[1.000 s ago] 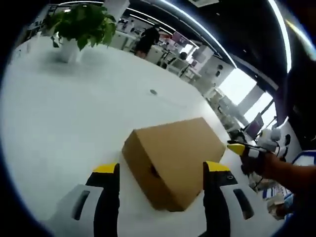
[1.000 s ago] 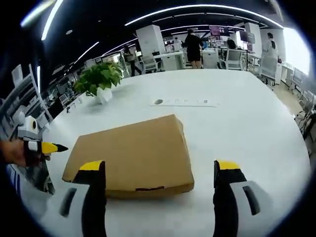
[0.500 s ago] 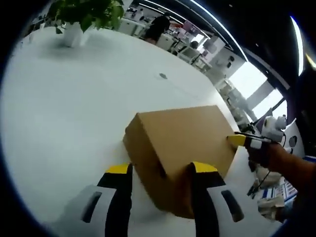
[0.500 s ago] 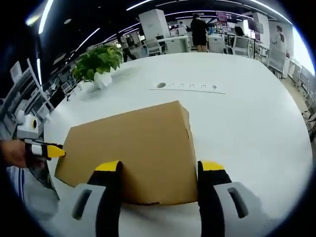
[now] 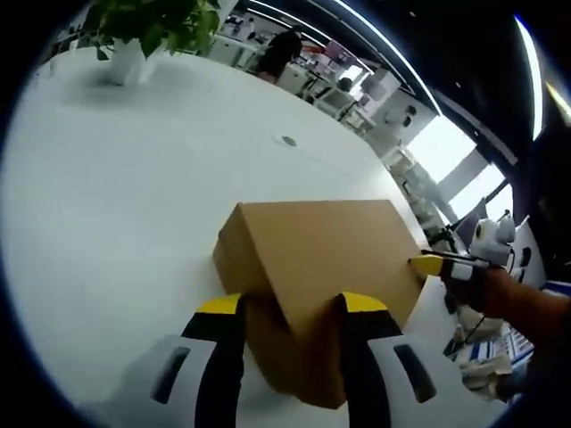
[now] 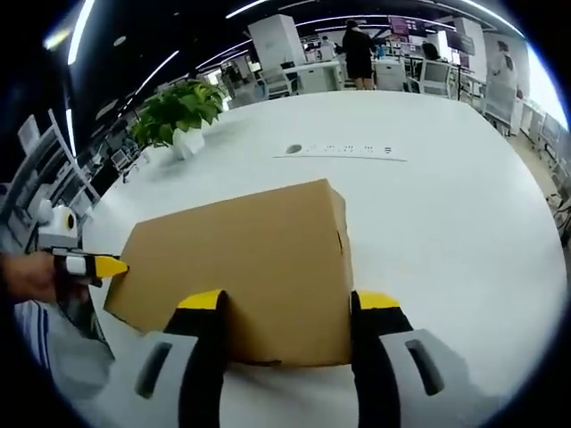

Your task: Operate the shoe box by opening the lid, removing the specified soft item, and placing it in the target area until the item is outside and the box remains undamaged.

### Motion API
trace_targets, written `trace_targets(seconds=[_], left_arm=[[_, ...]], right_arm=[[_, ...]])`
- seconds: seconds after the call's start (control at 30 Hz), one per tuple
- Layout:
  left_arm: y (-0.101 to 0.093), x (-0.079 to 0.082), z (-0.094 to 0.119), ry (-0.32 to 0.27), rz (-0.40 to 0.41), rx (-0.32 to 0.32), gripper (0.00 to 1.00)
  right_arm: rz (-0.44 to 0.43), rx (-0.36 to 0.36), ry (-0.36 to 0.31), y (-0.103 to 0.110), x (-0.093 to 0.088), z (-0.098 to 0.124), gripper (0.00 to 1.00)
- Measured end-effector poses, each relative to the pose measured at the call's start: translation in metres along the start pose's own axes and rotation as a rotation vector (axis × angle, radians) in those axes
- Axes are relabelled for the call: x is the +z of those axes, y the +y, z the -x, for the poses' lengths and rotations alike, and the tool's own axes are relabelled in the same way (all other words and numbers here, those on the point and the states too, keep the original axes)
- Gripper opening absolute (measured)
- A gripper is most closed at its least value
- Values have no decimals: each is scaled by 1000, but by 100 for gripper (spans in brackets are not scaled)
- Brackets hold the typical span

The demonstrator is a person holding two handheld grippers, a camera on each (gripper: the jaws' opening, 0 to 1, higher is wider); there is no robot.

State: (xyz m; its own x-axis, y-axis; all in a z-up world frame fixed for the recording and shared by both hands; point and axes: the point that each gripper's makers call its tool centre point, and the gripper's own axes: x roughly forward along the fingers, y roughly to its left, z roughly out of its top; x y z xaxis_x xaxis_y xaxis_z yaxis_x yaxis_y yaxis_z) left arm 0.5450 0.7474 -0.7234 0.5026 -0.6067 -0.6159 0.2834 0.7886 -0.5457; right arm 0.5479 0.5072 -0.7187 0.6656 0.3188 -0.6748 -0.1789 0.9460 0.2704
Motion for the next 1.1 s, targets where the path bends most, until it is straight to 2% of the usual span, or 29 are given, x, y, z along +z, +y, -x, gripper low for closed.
trace_targets(seconds=[0.27,0.53,0.8,1.1], left_arm=[[17,1,15,-10,6,-10,38],[37,-4,40,-11,-8,-13,37],[60,-10,68,-17,-41,-17,36],[82,-13,93,-17,-80,-24,35]], right_arm=[[-33,-9,-14,29,-20,9,50],[-38,-8,-12,64,-38,13,50],[-44,-7,-17,98,-54,17,49],[-57,-18,-25,141,-79,26,50]])
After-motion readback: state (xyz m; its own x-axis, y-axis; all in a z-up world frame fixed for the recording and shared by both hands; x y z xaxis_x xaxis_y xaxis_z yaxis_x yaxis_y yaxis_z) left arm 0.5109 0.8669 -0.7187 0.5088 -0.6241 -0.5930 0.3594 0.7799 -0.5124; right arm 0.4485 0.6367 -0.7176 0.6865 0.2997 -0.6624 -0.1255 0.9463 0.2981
